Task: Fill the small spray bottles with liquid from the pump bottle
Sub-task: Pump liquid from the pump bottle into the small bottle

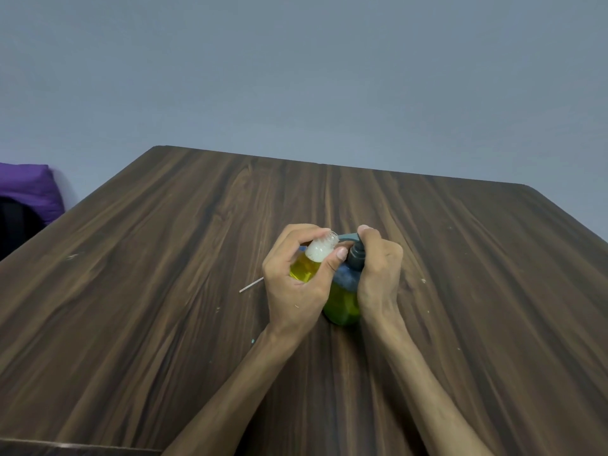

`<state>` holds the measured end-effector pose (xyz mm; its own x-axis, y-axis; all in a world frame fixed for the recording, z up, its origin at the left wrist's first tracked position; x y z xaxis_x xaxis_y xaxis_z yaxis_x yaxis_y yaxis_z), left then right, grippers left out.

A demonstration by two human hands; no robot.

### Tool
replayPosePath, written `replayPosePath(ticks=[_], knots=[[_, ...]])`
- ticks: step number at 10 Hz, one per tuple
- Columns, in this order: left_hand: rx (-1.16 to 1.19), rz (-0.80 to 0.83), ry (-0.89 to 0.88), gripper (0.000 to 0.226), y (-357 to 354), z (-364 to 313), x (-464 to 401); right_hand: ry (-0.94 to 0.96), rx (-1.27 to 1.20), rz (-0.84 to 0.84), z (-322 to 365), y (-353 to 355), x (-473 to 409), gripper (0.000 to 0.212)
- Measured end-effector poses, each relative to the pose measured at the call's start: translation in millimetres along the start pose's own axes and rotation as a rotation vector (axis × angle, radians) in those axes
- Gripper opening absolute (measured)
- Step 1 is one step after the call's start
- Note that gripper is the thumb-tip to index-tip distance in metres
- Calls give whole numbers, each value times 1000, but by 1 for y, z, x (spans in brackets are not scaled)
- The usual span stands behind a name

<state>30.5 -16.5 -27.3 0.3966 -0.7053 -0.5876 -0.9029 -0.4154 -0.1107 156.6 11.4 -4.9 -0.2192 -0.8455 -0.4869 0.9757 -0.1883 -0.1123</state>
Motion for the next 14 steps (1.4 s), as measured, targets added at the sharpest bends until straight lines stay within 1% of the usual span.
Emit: replayPosePath(ticks=[1,2,3,4,5,6,7,8,9,10,11,13,14], knots=[[-18,13,-22,24,1,0,0,-145,-85,0,-8,-5,0,42],[-17,23,-28,23,1,0,1,-105,-62,34,-8,-2,-1,42],[-26,22,-38,23,2,1,0,-98,-80,29,-6,-4,-1,43],[-24,23,-37,24,1,1,-1,-141,-92,28,-8,-6,-2,37],[-18,21,-34,25,2,1,-1,-94,-88,48,-8,-4,-2,44],[-19,19,-34,24,2,2,-1,-109,-93,59,-7,-5,-2,39],[-9,24,-31,25,1,1,-2,-112,-68,67,-7,-5,-3,41],[-9,22,-33,26,1,2,-2,-37,-74,71,-7,-4,-4,46],[-10,18,-34,26,1,2,-2,-108,-93,56,-11,-5,-5,39],[-7,25,-28,26,1,2,-2,-35,-68,95,-8,-5,-7,45],[-16,18,-26,26,2,3,-3,-78,-57,88,-7,-6,-8,45],[-3,24,-16,29,-1,3,-4,11,-29,116,-8,-2,-13,45],[0,21,-9,30,-1,4,-3,-4,-23,117,-11,0,-13,45]])
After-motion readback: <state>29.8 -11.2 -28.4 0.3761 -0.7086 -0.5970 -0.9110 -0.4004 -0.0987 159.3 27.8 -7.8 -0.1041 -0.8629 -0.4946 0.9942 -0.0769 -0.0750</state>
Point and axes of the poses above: each hand's wrist, its own x-axis away from the middle knuckle, its own y-axis out of the back of the hand, z = x × y, the point moved 4 cm from there along -x, towards the middle knuckle, and after that the axes turned 11 degrees about y, right-handed, at the moved point
